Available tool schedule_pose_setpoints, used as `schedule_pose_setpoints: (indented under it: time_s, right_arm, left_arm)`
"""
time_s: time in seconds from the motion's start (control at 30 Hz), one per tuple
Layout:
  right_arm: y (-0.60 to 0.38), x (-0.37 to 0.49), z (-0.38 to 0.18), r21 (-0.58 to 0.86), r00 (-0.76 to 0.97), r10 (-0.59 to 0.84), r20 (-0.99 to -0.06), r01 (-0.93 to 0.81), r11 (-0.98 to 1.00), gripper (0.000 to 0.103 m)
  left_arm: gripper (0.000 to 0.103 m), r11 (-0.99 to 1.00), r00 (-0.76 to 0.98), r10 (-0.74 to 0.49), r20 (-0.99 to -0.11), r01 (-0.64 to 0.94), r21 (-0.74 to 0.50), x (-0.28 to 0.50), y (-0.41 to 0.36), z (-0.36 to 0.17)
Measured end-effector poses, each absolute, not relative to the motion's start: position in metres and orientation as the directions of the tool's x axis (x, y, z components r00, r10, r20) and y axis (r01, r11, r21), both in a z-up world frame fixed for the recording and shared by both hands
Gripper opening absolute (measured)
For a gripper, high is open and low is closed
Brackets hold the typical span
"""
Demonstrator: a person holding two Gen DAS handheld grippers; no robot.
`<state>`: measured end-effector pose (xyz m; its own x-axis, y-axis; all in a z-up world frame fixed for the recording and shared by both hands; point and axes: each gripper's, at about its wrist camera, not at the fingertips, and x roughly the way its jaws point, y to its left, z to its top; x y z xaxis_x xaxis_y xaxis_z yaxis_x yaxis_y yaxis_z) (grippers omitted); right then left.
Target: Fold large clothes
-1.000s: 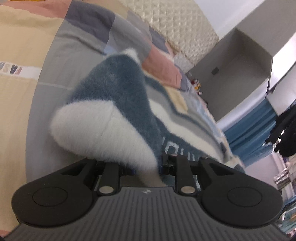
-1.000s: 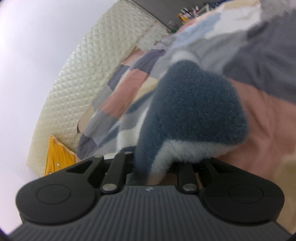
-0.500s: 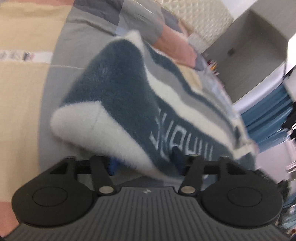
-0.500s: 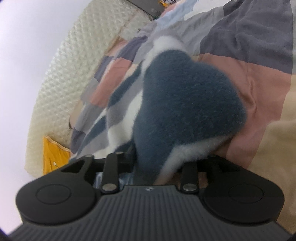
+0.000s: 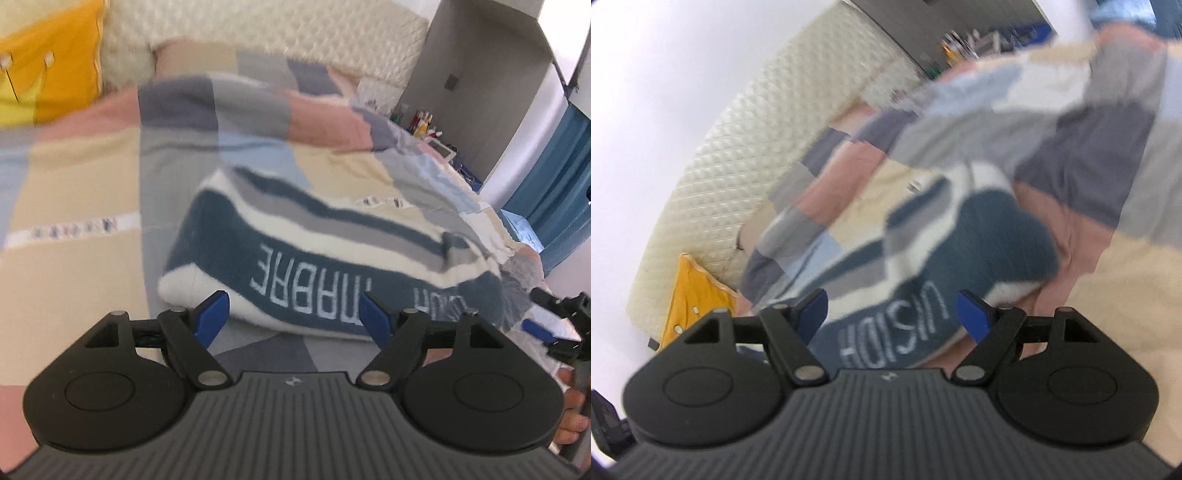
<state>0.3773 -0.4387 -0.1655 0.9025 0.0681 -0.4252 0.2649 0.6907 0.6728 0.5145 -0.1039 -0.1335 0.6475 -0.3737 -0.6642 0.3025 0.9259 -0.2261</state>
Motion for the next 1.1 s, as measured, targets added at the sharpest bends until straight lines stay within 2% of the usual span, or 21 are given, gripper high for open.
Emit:
schedule_pose_setpoints:
  time_s: [0.07, 0.17, 0.27, 0.5, 0.77, 1.1]
  right_arm:
    - [-0.43, 0.362, -0.142, 0.634, 0.908, 0.059, -0.414, 0.241, 0.735, 0.079]
    - [-0.411, 0.339, -0.107, 0.552, 0.92, 0.044, -0.39, 0.195, 0.811, 0.079]
    - [-0.39, 0.306, -0.071, 0.461, 0.932, 0.024, -0.361, 0.156, 0.874, 0.079]
    - [-0.339, 0.221, -0.009, 0.316, 0.972, -0.014, -0.236, 0.091, 0.945, 0.079]
    - [-0.298, 0.146, 0.01, 0.205, 0.981, -0.058, -0.185, 0.096, 0.974, 0.079]
    - [-0.274, 0.092, -0.008, 0.191, 0.973, -0.052, -0.223, 0.096, 0.977, 0.079]
  left_arm:
    - [0.083, 0.942, 0.688, -0.327, -0.648, 0.289, -0.169, 0.489, -0.105, -0.112]
    - [0.083, 0.942, 0.722, -0.324, -0.611, 0.307, -0.137, 0.45, -0.105, -0.081]
    - [0.088, 0.951, 0.766, -0.298, -0.569, 0.292, -0.104, 0.404, -0.102, -0.049]
    - [0.092, 0.957, 0.839, -0.269, -0.473, 0.29, -0.028, 0.296, -0.094, 0.007]
    - [0.095, 0.95, 0.865, -0.297, -0.406, 0.311, -0.03, 0.192, -0.08, 0.033]
    - [0.097, 0.93, 0.864, -0.345, -0.368, 0.367, -0.009, 0.103, -0.075, 0.013]
